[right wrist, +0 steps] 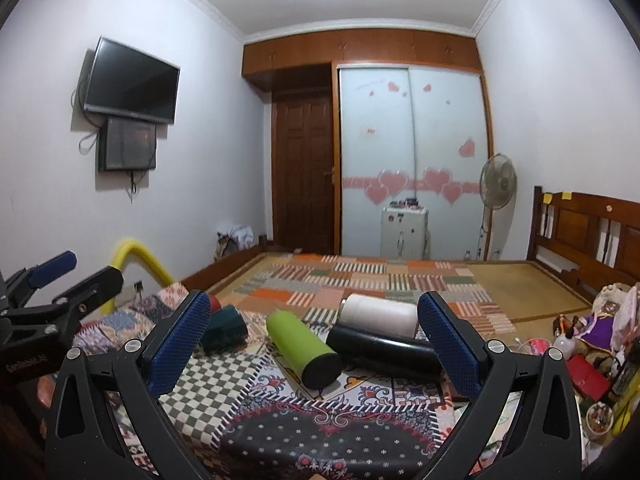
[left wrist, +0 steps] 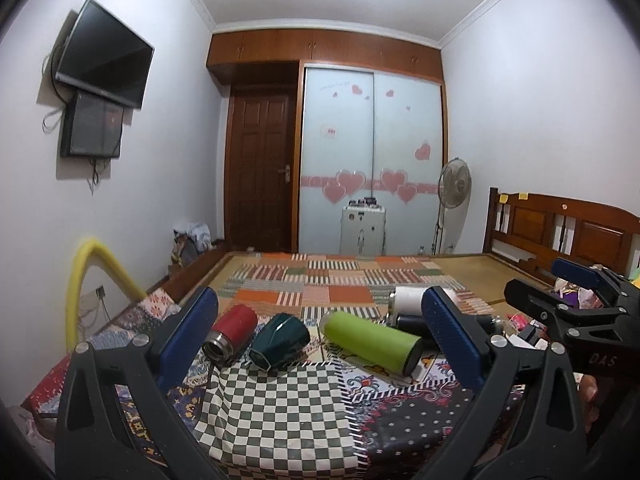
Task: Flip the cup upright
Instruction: 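Move the right tool down onto the lying lime-green bottle, then close the right gripper around the lime-green bottle's middle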
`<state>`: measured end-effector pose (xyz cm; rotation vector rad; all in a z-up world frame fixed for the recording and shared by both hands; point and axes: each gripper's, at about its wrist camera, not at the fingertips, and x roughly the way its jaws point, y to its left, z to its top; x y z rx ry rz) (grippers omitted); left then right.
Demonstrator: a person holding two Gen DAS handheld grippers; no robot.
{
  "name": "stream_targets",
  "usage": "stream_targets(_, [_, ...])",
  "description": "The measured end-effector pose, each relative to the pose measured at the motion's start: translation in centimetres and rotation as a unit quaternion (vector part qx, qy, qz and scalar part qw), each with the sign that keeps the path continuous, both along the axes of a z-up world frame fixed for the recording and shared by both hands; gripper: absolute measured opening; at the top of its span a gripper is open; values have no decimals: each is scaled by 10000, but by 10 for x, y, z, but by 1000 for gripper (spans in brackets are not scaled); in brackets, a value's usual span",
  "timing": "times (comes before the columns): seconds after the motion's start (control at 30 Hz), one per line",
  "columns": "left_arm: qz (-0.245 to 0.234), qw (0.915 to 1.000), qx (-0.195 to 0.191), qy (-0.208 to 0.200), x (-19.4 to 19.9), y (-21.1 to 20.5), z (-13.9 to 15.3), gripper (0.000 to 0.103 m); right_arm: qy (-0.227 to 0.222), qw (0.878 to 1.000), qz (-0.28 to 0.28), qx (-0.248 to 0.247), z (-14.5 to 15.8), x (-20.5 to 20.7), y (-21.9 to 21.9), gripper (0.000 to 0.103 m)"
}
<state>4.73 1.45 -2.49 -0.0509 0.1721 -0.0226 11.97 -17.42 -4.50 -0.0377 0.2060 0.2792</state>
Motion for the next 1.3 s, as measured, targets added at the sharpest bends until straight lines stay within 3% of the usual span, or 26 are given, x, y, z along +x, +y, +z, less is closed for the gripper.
stream_targets(0.23, [211, 9989, -80, 416, 44, 25, -28, 103, 731, 9946, 385, -633, -16, 63, 14, 103])
stream_targets(0.37, [179, 9972, -120, 722, 69, 37, -47, 103, 1250, 9846, 680, -1017, -28, 105, 27, 103])
stream_targets(0.5, [188, 9955, -82, 925, 89, 42, -63, 103, 1676, 9709, 1072, -1334, -40, 137, 45, 98])
stream_targets(0.67, [171, 9950, -124, 979, 103, 47, -78, 103, 2501, 9402, 1485, -1772, -66, 180, 69, 88])
stream_targets(0.73, [114, 9946, -172, 1016, 105, 50, -81, 103, 2800, 9267, 1595, -1934, -76, 194, 76, 79])
stream_targets(0.97, [64, 9948, -105, 1008, 107, 51, -89, 103, 3596, 8928, 1668, -2139, -89, 236, 79, 69])
stream_targets(1.17, [24, 9948, -96, 1011, 108, 51, -94, 103, 3997, 8723, 1730, -2221, -101, 247, 85, 70])
stream_targets(1.3, [32, 9949, -102, 1005, 108, 52, -94, 103, 3970, 8691, 1662, -2439, -106, 250, 92, 70])
